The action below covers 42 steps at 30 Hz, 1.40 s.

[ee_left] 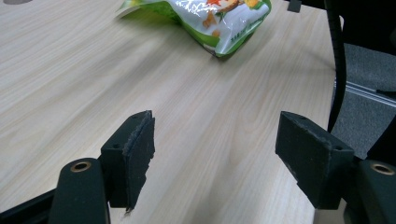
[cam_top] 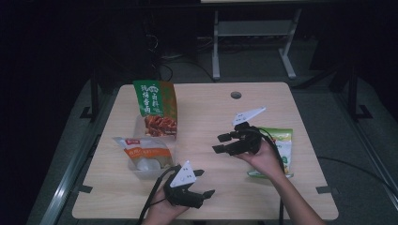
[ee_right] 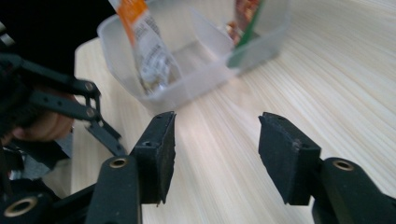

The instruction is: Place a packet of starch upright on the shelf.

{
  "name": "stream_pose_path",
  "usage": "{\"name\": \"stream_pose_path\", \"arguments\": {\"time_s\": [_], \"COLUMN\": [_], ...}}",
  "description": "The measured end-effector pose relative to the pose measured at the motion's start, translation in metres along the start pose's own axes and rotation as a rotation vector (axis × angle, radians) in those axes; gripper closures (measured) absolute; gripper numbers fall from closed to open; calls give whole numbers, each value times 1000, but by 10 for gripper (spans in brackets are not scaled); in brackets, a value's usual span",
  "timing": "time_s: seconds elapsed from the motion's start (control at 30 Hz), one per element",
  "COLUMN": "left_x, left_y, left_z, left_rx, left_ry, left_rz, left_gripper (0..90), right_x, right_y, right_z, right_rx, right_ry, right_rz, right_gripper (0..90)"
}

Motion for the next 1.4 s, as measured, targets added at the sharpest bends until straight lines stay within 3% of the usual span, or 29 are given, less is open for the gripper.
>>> {"name": "stream_pose_path", "arguments": {"time_s": [0.23, 0.77, 1.03, 1.23, 1.33, 1.4], "left_x": [2, 2, -1, -2, -2, -3], "left_y": [-8, -24, -31, -32, -33, -34], "left_z": [-13, -44, -55, -62, -65, -66], "left_rx": [0, 6, 11, 18, 23, 25], "left_ry": [4, 28, 41, 48, 49, 49], "left_rz": [2, 21, 16, 19, 18, 13], "left_gripper": [278, 278, 279, 278, 277, 277], "right_x": [-21, -73, -97, -107, -108, -107], "right_y": [27, 106, 146, 167, 173, 174], "right_z": [35, 100, 129, 137, 133, 134], "right_rx": [12, 80, 81, 79, 61, 57], "right_ry": [83, 290, 386, 391, 342, 328], "right_rz": [-39, -205, -290, -344, -355, -365], "right_gripper": [419, 408, 408, 413, 480, 598]}}
Point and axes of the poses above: each handheld gripper's, and its own axes: z roughly backward along the jaws, y roughly out of its underside, x roughly to its left, the point moved 8 cm from there along -z, roughly forward along the jaws, and after that the axes turned 4 degrees about z, right-handed, at the moved point
